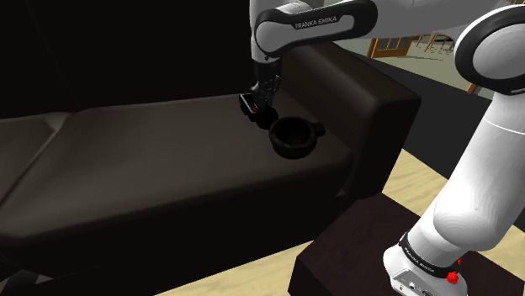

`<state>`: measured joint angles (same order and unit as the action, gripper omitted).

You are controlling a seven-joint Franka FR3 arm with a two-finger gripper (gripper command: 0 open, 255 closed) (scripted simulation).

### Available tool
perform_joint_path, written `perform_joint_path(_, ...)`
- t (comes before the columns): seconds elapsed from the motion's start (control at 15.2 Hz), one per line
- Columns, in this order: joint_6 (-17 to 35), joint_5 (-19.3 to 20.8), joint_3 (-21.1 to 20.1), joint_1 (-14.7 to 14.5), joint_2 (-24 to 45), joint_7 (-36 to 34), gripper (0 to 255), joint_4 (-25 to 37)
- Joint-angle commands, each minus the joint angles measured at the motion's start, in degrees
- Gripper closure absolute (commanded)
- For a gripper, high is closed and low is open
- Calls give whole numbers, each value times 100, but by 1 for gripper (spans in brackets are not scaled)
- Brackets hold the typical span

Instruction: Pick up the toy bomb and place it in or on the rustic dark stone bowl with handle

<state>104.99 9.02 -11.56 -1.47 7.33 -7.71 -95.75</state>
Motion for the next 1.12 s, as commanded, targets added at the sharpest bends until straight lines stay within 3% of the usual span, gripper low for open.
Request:
perform_joint_path(0.0, -171, -7, -3, -4, -4, 21, 255, 171)
perform_joint_path(1.06, -1482, 21, -30, -67, 222, 144, 255, 1708)
